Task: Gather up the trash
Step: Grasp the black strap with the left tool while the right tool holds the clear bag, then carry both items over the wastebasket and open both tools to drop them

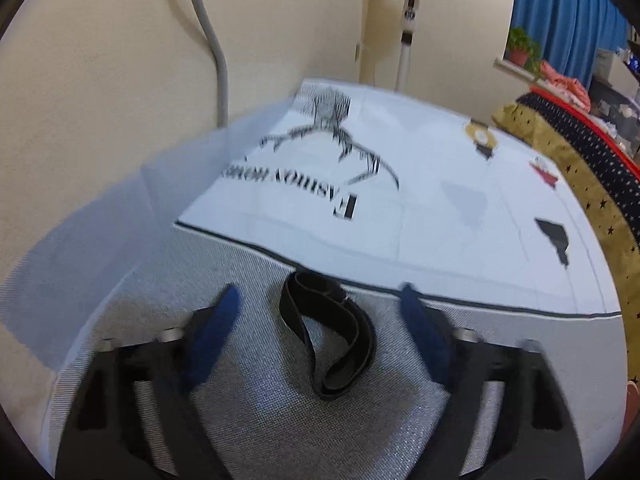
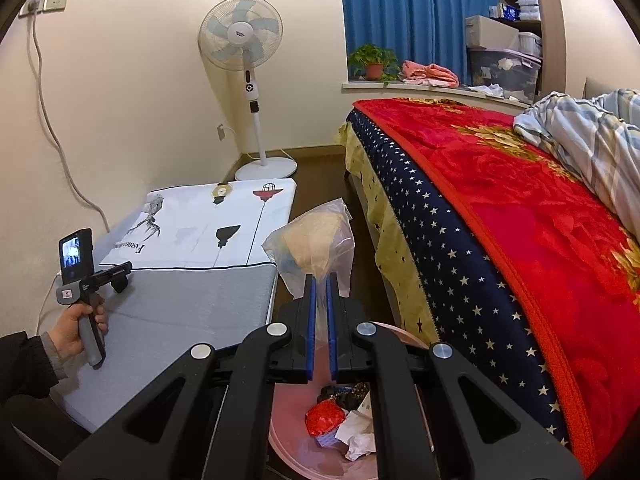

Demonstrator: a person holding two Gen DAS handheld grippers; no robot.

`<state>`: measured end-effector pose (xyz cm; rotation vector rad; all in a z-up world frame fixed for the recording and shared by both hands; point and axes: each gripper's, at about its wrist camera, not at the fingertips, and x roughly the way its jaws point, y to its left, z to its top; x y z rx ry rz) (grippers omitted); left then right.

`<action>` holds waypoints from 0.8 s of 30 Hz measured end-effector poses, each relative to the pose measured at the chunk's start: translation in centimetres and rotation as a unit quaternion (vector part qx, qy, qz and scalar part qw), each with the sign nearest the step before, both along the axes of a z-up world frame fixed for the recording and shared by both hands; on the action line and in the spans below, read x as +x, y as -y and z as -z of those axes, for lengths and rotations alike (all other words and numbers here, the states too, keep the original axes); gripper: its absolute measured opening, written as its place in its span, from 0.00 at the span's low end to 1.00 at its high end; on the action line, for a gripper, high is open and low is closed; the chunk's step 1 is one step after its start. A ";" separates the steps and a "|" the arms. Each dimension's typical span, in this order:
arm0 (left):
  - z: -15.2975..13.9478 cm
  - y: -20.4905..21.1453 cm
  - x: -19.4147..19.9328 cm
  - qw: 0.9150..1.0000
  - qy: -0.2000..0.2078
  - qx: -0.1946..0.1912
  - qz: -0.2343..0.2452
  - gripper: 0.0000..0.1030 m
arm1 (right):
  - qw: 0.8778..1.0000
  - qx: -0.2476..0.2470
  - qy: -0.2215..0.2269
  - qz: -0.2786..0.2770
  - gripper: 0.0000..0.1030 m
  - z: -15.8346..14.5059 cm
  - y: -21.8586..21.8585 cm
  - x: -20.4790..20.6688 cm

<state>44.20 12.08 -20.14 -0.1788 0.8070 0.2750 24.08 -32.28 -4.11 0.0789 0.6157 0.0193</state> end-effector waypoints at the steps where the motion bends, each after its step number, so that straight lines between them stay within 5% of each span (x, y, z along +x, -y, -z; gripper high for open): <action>1: 0.3 0.0 0.2 1.000 -0.010 -0.001 -0.001 0.35 | 1.000 0.000 -0.001 0.001 0.05 0.0 0.0 0.0; 2: 0.3 0.0 0.2 1.000 -0.012 0.001 0.000 0.23 | 1.000 0.000 -0.001 0.001 0.05 0.1 0.3 0.1; 5: -0.1 0.6 -0.1 1.000 0.000 0.021 0.011 0.08 | 1.000 -0.004 -0.004 0.002 0.05 0.2 0.2 0.2; 15: -7.5 4.3 -3.2 0.994 0.036 0.057 0.088 0.07 | 1.000 -0.015 -0.001 -0.006 0.05 0.2 -0.3 0.1; 24: -16.7 12.5 -10.1 0.975 0.073 0.051 0.204 0.07 | 0.999 -0.013 0.022 -0.026 0.05 -0.7 -0.6 -1.1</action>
